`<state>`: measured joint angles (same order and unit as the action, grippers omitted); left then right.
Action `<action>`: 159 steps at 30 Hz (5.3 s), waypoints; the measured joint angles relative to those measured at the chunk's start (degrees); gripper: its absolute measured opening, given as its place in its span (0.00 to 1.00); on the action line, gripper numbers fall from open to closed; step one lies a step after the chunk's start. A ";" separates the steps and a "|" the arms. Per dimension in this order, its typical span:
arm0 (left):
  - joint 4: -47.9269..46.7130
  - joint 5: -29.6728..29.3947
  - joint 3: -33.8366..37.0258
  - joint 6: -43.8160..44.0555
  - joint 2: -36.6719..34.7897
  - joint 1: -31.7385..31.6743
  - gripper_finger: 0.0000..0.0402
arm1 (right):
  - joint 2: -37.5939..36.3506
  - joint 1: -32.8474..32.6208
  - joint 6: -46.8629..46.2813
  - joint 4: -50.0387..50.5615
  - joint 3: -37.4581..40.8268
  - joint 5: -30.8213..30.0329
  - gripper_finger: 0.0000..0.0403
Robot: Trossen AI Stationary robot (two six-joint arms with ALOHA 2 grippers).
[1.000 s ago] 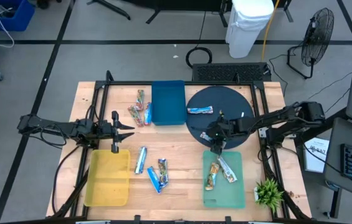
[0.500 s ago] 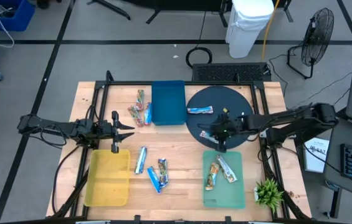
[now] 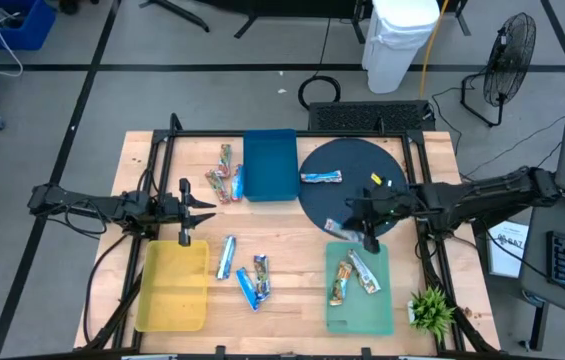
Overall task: Pick and place Granola Bars by type
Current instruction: Put the yellow granola bar into the green bin
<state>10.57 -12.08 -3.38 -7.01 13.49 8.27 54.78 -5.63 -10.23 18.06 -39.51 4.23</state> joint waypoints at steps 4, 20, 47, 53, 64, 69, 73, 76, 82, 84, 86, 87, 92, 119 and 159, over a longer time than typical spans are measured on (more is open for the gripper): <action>-0.01 0.00 0.00 0.01 -0.01 0.00 0.25 | 0.94 -4.53 -5.52 0.04 0.00 4.03 0.00; 0.00 0.00 0.00 0.01 0.00 0.00 0.25 | 14.84 -14.73 -26.79 0.83 3.08 3.17 0.00; -0.01 0.00 0.00 0.01 0.00 0.00 0.25 | 18.04 -8.79 -20.60 -4.57 3.08 -2.43 0.10; 0.00 0.00 0.00 0.00 -0.01 0.01 0.25 | 18.04 -9.07 -20.58 -5.16 3.08 0.30 0.28; 0.00 0.00 0.00 0.01 0.00 0.01 0.25 | 16.05 -8.78 -15.30 -11.97 3.08 0.48 0.39; -0.01 0.00 0.00 0.01 -0.01 0.01 0.25 | 12.36 -6.05 -3.16 -17.96 3.08 -0.95 0.39; -0.01 0.00 0.00 0.01 0.01 0.00 0.25 | 8.98 -2.29 9.66 -21.44 3.08 -7.85 0.39; -0.01 0.00 0.00 -0.01 0.01 0.00 0.25 | 6.89 2.59 15.10 -21.59 3.08 -13.18 0.39; 0.00 0.00 0.00 0.00 -0.01 0.00 0.25 | 7.35 18.36 17.93 -20.39 2.78 -13.27 0.39; -0.01 0.00 0.00 0.01 -0.01 0.01 0.25 | 9.11 23.92 17.13 -18.15 1.90 -10.78 0.40; 0.00 0.00 0.00 0.00 -0.01 0.01 0.25 | 11.51 28.70 16.05 -16.65 0.77 -8.06 0.41; -0.01 0.00 0.00 0.01 0.01 0.00 0.25 | 12.77 30.60 15.83 -16.05 0.05 -7.08 0.42; 0.01 0.00 0.00 0.01 -0.01 0.01 0.25 | 20.38 34.91 16.88 -11.71 -4.39 -5.66 0.46; 0.00 0.00 0.00 0.00 0.01 0.01 0.25 | 40.09 34.47 18.51 -6.21 -11.80 -10.00 0.52; -0.01 0.00 0.00 0.01 0.01 0.01 0.25 | 35.70 25.95 18.58 -2.17 -11.28 -7.10 0.00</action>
<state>10.57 -12.08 -3.38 -7.01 13.50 8.28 90.48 20.32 8.35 15.89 -50.78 -2.87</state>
